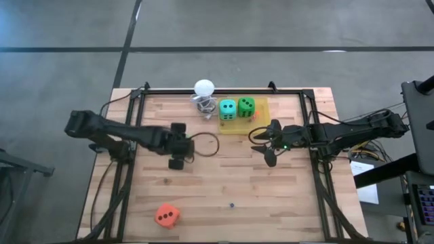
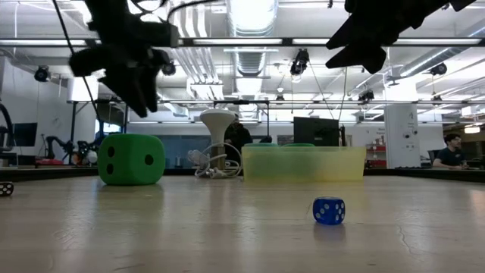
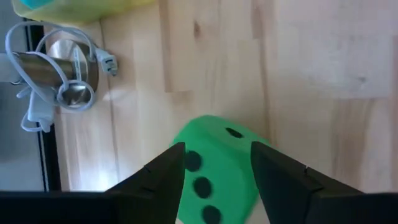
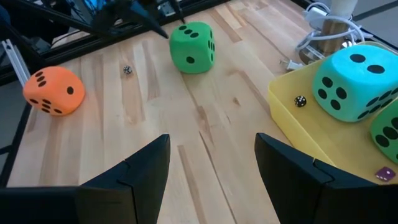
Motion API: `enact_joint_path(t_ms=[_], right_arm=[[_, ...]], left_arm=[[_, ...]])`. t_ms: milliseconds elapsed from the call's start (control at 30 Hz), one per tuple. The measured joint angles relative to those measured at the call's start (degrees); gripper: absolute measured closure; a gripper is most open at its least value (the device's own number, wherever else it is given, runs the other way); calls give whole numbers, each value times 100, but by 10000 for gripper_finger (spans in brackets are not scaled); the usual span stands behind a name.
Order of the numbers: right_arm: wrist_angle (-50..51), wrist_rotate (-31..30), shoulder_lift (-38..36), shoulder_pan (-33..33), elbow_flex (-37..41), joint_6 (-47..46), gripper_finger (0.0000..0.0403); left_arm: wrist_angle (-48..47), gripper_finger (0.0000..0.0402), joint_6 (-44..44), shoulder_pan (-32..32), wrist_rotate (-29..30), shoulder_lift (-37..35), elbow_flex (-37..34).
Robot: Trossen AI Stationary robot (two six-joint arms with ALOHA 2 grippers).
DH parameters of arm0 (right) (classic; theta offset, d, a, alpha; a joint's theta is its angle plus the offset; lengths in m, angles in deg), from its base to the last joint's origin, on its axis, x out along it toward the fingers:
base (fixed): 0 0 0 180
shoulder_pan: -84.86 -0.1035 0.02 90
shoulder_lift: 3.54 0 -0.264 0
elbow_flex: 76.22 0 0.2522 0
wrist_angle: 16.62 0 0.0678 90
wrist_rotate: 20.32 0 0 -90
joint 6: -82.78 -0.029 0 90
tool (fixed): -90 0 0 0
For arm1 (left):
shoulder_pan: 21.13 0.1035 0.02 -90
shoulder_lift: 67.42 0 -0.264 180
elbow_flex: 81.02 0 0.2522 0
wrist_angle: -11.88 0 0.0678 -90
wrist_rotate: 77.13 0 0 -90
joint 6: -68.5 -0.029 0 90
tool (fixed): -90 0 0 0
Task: Pick & Place Dice
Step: Put the large green dice into the yellow bin
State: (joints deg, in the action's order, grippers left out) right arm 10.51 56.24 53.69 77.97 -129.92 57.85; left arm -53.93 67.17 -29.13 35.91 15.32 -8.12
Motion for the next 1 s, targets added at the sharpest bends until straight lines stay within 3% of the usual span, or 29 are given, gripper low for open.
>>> enact_joint_path(t_ms=[267, 600, 833, 1000], right_arm=[[-37, 29, 0, -10, 0, -53, 175], [-43, 47, -2, -77, 0, -212, 175], [-44, 45, -2, -77, 0, -256, 175], [-43, 45, -2, -77, 0, -344, 175]], left_arm=[[-88, 178, 635, -674, 196, -165, -347], [134, 139, 583, -667, 614, -158, -1070], [918, 138, 201, -497, 810, -171, -1596], [1414, 167, -42, -421, 1070, -176, -1808]])
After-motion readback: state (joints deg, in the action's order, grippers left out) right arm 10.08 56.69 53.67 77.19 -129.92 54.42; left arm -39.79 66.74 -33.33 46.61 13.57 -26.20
